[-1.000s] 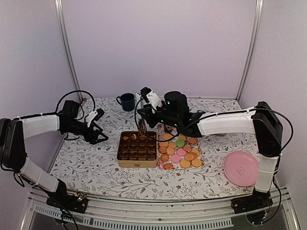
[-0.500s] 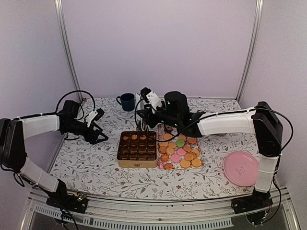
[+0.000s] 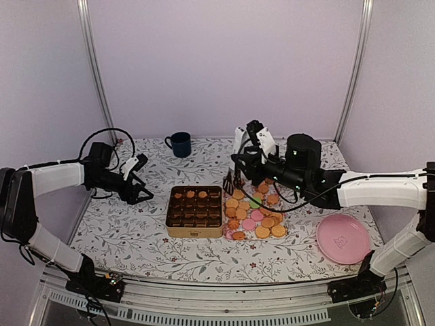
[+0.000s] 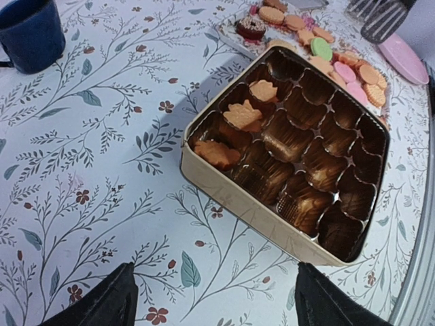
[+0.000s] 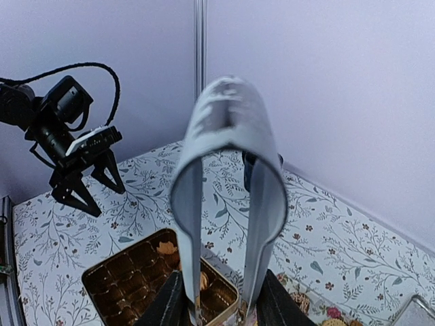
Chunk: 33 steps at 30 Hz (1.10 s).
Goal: Pack the cookies
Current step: Place the fake cookies in the empty pocket of the box, then pick up the fake cookies from the plate.
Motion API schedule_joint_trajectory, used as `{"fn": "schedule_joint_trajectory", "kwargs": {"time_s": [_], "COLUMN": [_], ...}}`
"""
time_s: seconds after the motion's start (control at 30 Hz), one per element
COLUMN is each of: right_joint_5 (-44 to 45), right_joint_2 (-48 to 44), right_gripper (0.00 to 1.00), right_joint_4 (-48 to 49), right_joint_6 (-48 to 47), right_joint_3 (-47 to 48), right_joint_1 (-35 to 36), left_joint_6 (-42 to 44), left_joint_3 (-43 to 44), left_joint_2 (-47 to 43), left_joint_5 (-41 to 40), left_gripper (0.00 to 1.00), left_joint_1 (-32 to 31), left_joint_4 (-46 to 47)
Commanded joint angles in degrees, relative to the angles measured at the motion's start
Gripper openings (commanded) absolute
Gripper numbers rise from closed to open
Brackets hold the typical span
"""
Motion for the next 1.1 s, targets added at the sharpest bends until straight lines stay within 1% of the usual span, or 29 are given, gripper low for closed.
{"fn": "schedule_joint_trajectory", "kwargs": {"time_s": [0.0, 0.1, 0.23, 0.8, 1.07], "right_joint_5": [2.9, 3.3, 3.5, 3.9, 3.3], "right_joint_2": [-6.0, -8.6, -8.7, 1.7, 2.7], "right_gripper": [0.34, 0.35, 0.35, 0.38, 0.38], "right_joint_4": [0.8, 0.9, 1.2, 5.9, 6.0], "right_joint_6": [4.9, 6.9, 8.1, 6.8, 7.7], "right_joint_3": [-8.1, -11.7, -13.1, -9.6, -11.7], "right_joint_1": [-0.3, -0.3, -0.2, -1.9, -1.9], "left_joint_6": [0.9, 0.6, 0.1, 0.8, 0.9], "left_joint_3": [0.2, 0.5, 1.2, 1.6, 1.5], "left_joint_2": [-1.7, -1.5, -1.2, -1.6, -1.3], "left_joint_5": [0.2, 0.2, 0.5, 0.3, 0.5], "left_gripper": [0.80, 0.80, 0.80, 0.80, 0.80], "left_joint_1": [0.5, 0.5, 0.5, 0.5, 0.5], "left_joint_4": [-0.6, -0.7, -1.0, -1.8, -1.7]}}
